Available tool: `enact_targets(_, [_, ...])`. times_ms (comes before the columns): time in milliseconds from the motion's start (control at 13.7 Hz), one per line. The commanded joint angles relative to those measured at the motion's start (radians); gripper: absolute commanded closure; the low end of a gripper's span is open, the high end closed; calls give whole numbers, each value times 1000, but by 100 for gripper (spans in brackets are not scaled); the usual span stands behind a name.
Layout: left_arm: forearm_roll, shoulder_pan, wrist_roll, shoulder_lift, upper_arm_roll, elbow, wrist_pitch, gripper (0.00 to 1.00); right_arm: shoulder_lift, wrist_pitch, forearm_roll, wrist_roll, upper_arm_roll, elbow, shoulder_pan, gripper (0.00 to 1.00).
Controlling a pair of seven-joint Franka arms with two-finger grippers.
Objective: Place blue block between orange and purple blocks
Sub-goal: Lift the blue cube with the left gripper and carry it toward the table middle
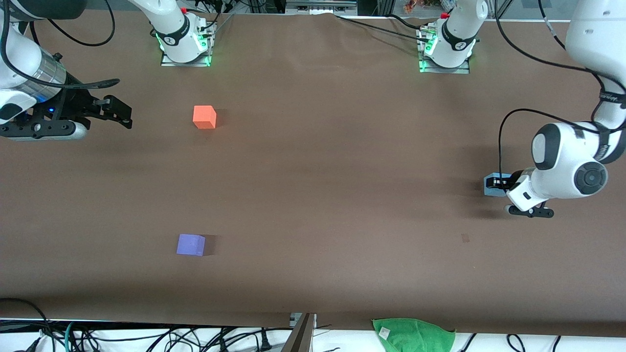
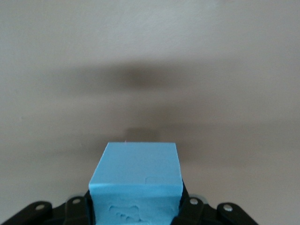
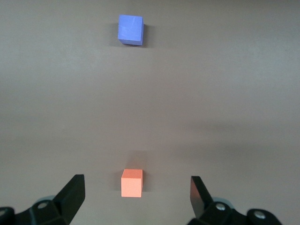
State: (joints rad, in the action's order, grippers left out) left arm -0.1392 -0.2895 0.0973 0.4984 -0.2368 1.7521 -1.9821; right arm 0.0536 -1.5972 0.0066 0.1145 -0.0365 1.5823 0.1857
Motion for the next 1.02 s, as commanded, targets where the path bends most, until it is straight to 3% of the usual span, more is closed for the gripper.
enact_targets(0, [3,12,-25,-15,-88,-138,146,83,-1,16,1,-1,9,-16,-6,1])
enact_targets(366, [101,74,-128,-14,-220,-164,141,82,-1,16,0,-4,9,-22,-5,1])
enact_targets(732, [99,343,-471,22,-220,-166,97,75,-1,16,-4,-4,7,-22,-5,1])
enact_targets(951, [107,392,-594,63,-222,-164,-27,72,-1,16,-2,-4,7,-22,-5,1])
